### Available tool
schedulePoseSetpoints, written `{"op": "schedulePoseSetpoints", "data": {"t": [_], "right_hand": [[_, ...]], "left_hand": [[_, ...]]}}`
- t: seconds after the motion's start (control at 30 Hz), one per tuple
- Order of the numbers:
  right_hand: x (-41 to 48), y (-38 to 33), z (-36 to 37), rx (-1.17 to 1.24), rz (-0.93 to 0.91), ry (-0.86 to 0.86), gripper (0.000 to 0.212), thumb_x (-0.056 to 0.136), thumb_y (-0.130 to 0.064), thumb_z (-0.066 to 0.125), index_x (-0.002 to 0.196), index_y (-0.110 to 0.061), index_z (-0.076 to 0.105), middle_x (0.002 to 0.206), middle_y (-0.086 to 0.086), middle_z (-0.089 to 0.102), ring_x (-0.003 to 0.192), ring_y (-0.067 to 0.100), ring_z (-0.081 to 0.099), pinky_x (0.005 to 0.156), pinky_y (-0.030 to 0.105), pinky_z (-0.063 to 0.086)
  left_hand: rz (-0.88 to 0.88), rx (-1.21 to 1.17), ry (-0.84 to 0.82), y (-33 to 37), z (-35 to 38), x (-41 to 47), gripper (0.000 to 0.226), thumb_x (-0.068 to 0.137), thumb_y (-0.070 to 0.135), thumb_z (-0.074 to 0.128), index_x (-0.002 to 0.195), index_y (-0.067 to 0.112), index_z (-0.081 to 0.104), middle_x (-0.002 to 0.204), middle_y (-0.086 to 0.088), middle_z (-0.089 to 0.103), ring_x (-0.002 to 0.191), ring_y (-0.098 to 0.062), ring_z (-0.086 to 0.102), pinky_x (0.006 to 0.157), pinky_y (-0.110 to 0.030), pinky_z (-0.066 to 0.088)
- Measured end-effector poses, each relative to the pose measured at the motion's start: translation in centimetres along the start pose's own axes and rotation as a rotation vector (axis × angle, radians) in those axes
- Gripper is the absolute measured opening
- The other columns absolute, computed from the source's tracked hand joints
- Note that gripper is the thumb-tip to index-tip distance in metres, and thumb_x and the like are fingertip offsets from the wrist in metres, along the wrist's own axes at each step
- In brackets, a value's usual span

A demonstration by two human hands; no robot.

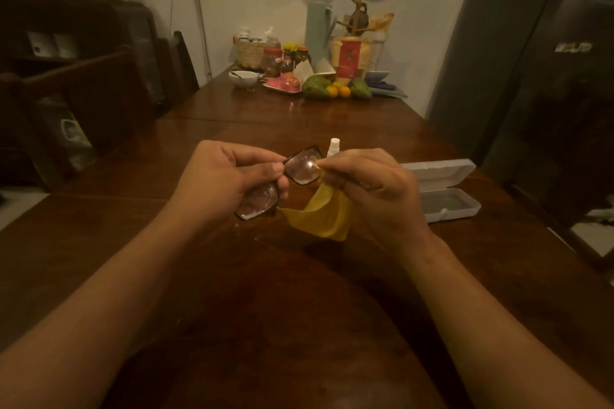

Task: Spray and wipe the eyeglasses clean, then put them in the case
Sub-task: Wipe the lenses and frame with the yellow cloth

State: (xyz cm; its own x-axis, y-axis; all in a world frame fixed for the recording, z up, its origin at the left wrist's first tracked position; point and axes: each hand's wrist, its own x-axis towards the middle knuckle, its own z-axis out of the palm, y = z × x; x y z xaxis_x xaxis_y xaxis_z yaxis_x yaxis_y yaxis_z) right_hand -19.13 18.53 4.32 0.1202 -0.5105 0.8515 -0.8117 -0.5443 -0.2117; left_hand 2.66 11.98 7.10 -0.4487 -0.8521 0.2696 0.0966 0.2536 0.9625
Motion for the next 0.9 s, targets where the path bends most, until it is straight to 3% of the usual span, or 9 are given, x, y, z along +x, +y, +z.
{"op": "schedulePoseSetpoints", "data": {"t": [0.17,0.33,0.47,0.63,0.77,0.83,0.9], "right_hand": [[0.2,0.0,0.0,0.119,0.059,-0.04,0.022,0.087,-0.011,0.072,0.108,-0.012,0.073,0.105,-0.008,0.065,0.098,0.001,0.063,0.082,0.017,0.052],[-0.3,0.4,0.5,0.183,0.193,-0.318,0.021,0.086,-0.014,0.073,0.105,-0.024,0.073,0.098,-0.023,0.061,0.091,-0.006,0.061,0.071,0.007,0.048],[-0.8,0.6,0.9,0.171,0.309,-0.469,0.023,0.089,-0.016,0.072,0.103,-0.034,0.073,0.098,-0.021,0.063,0.096,-0.006,0.06,0.076,0.01,0.05],[-1.0,0.6,1.1,0.109,0.36,-0.685,0.017,0.093,-0.03,0.066,0.109,-0.036,0.071,0.104,-0.024,0.06,0.102,-0.011,0.052,0.071,0.011,0.048],[-0.8,0.2,1.1,0.054,0.345,-0.802,0.026,0.089,-0.05,0.065,0.112,-0.039,0.071,0.121,-0.026,0.055,0.107,-0.007,0.05,0.082,0.019,0.044],[-0.6,-0.1,1.2,0.037,0.354,-0.886,0.034,0.086,-0.056,0.067,0.117,-0.044,0.067,0.131,-0.026,0.05,0.114,-0.005,0.042,0.087,0.024,0.04],[-0.6,-0.4,1.2,0.037,0.352,-0.96,0.038,0.085,-0.056,0.068,0.121,-0.049,0.062,0.137,-0.025,0.045,0.118,-0.003,0.034,0.09,0.027,0.036]], "left_hand": [[-0.016,0.272,0.003,-1.4,-0.6,0.8,0.015,0.085,0.01,0.071,0.085,0.022,0.08,0.075,-0.002,0.077,0.073,-0.014,0.075,0.065,-0.025,0.056],[0.023,0.713,-0.053,-2.8,0.0,1.0,0.018,0.089,0.015,0.069,0.088,0.032,0.077,0.068,0.016,0.073,0.07,0.002,0.069,0.059,-0.012,0.046],[-0.003,0.922,-0.114,-3.2,0.3,0.9,0.017,0.092,0.021,0.065,0.098,0.033,0.075,0.074,0.018,0.069,0.073,-0.002,0.066,0.06,-0.019,0.047],[0.013,1.098,-0.195,-3.2,0.7,1.0,0.026,0.094,0.028,0.062,0.119,0.029,0.068,0.104,0.01,0.072,0.088,-0.003,0.061,0.07,-0.021,0.047],[0.128,1.158,-0.16,-1.5,-0.2,0.7,0.03,0.091,0.036,0.066,0.121,0.033,0.067,0.1,0.011,0.072,0.083,-0.003,0.059,0.07,-0.023,0.045],[0.14,1.138,-0.179,-0.5,-1.4,0.6,0.036,0.087,0.035,0.071,0.122,0.037,0.065,0.103,0.011,0.073,0.088,-0.003,0.063,0.079,-0.026,0.05],[0.058,1.125,-0.272,0.3,-2.7,0.4,0.044,0.082,0.033,0.076,0.122,0.043,0.062,0.104,0.018,0.072,0.098,0.002,0.063,0.103,-0.045,0.046]]}}
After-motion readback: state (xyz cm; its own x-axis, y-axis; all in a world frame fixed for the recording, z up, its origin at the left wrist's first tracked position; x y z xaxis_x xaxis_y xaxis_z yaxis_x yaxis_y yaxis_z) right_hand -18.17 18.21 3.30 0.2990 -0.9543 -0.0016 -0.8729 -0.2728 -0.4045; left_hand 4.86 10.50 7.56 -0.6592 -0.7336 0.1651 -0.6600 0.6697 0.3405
